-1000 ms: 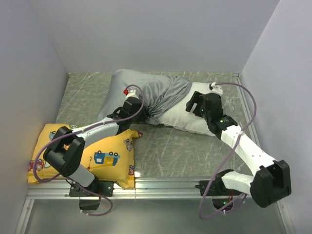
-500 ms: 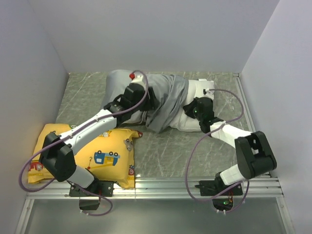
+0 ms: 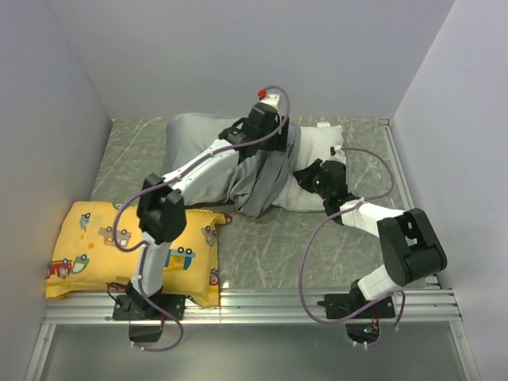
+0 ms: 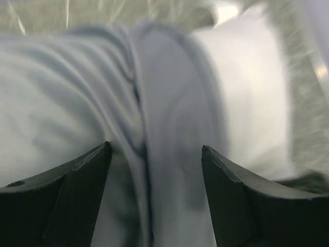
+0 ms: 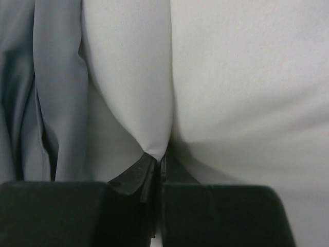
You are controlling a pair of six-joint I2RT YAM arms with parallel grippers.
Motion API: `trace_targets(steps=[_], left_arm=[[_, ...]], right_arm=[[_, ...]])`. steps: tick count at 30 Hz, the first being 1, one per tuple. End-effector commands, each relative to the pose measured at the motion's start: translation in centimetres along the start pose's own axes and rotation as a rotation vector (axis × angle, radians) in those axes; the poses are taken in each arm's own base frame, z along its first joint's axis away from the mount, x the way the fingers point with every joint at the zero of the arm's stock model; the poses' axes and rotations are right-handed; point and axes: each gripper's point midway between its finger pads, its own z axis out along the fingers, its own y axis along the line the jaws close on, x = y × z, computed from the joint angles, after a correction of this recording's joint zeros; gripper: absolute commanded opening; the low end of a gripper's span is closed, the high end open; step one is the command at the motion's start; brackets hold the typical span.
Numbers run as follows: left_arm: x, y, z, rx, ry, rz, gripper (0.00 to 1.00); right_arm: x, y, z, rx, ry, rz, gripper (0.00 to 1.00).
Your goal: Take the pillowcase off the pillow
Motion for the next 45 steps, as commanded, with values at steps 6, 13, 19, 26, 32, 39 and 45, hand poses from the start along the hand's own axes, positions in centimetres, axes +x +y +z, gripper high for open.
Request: trace_targets(steps=[6, 13, 19, 26, 32, 39, 45], left_arm=[[-0.1, 2.7, 0.6, -0.152, 0.014, 0.126, 0.45], [-8.7, 16.1, -3.1, -0.459, -0.149, 0.015, 0.0], [-11.7, 30.6, -8.7, -0.606, -0.247, -0.278, 0.0], [-5.4, 23.9, -5.5, -0.338, -0.121, -0.238, 0.0], [1.4, 17.0, -3.7, -0.195, -0.034, -0.207, 0.0], [6.1, 15.4, -3.6, -0.177, 0.033, -0.167, 0.0], [7.5, 15.2, -3.4, -0.188, 0.067, -0.156, 0.0]], right_arm=[[2.8, -4.9, -2.7, 0.242, 0.16, -0.107, 0.0], [-1.7, -8.0, -4.3, 0.307, 0.072, -0.037, 0.0], [-4.2, -10.6, -6.9, 0.345, -0.018, 0.038, 0.0], [-5.4, -7.9, -7.4, 0.247, -0.04, 0.001, 0.0], [-8.8, -0.4, -9.4, 0.14, -0.092, -0.199, 0.49], [-11.3, 8.1, -8.2, 0.031, -0.048, -0.403, 0.79], [-10.4, 6.9, 1.5, 0.206, 0.23, -0.504, 0.85]])
